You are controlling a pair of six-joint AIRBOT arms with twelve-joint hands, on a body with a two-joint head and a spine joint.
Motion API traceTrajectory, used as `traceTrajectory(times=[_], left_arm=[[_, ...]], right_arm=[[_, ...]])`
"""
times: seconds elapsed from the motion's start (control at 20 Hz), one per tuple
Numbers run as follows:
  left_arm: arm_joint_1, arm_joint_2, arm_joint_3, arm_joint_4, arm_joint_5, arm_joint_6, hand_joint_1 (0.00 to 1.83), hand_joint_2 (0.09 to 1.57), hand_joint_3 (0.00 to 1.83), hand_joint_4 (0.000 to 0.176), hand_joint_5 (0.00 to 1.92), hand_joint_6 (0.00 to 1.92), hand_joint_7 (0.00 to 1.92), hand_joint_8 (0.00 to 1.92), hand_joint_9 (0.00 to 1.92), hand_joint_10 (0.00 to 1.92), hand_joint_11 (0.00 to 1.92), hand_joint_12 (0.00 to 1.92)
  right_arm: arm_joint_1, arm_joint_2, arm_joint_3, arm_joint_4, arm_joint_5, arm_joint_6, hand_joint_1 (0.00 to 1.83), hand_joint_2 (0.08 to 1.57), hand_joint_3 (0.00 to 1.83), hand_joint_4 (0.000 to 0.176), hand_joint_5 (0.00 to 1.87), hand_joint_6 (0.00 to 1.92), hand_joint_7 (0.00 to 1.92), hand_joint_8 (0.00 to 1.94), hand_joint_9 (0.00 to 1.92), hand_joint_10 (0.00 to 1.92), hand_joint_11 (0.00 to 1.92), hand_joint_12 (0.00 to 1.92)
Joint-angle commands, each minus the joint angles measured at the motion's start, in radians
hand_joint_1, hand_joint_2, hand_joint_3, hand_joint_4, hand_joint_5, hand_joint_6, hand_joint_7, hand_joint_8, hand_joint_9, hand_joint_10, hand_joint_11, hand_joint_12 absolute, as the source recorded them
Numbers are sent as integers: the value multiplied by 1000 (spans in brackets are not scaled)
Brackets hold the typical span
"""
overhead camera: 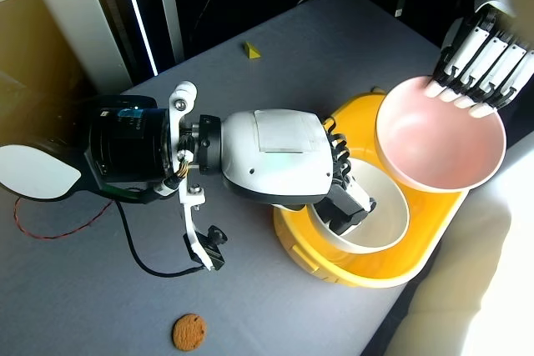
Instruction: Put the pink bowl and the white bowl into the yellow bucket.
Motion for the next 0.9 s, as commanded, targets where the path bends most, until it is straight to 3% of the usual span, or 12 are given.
traceTrajectory(times=[0.0,0.05,0.2,0.25,0.3,0.35,0.4,0.5,0.55,0.65,0.75,0.85], left_arm=[[2,17,1,-116,-50,4,1381,1081,0,0,1024,847,1065,895,941,1071,742,1093],[4,20,-3,-116,-50,4,1389,1057,0,0,1090,742,1114,808,986,1005,780,1039],[11,27,-17,-116,-50,4,1379,1088,2,0,992,950,1039,912,938,1046,779,902],[12,28,-20,-116,-49,4,1377,1097,1,0,966,1006,1022,931,927,1058,776,879],[13,29,-22,-116,-49,4,1240,1144,6,0,668,544,805,472,745,619,538,930],[13,31,-25,-116,-49,5,1013,1186,6,0,586,282,770,207,717,363,420,995],[15,31,-25,-116,-49,6,676,1195,1,0,502,52,643,19,622,117,218,1118],[17,31,-26,-116,-49,6,592,1192,0,0,504,19,621,3,612,57,188,1124],[18,31,-26,-115,-49,6,427,1171,0,0,476,3,550,0,518,11,71,1127],[18,32,-26,-115,-49,6,96,1140,0,0,334,0,376,0,335,0,0,918],[17,33,-27,-115,-49,6,70,1117,0,0,331,2,368,0,322,0,0,842],[17,39,-34,-115,-50,5,2,1104,0,0,268,3,299,3,248,2,0,596]], right_arm=[[4,11,-1,26,104,2,1387,1061,0,0,1057,861,1091,692,1024,1020,797,1099],[4,11,-4,26,104,2,1387,1061,0,0,1054,867,1099,675,1025,1022,800,1094],[1,11,-14,17,104,2,1387,1060,0,0,1065,855,1101,668,1016,1028,799,1100],[1,11,-15,16,104,2,1269,1073,4,0,1041,933,1090,744,1002,630,765,1082],[0,11,-17,16,104,2,1233,1048,0,0,829,449,964,346,956,378,687,1062],[0,11,-18,15,104,2,1188,1053,0,0,791,207,933,138,922,225,604,1078],[0,11,-20,12,104,2,1037,1079,1,0,656,36,752,6,729,63,268,1168],[0,12,-23,5,104,2,1008,1058,0,0,634,15,721,0,694,34,192,1177],[-1,12,-24,4,104,2,938,1033,0,0,566,2,652,0,629,8,109,1157],[-1,12,-27,2,104,2,796,1007,0,0,489,0,566,0,529,0,19,1122],[-1,12,-28,-15,104,2,748,998,0,0,463,0,519,0,471,0,3,1076],[-2,20,-35,-54,105,9,591,940,0,0,362,0,393,0,346,0,0,885]])
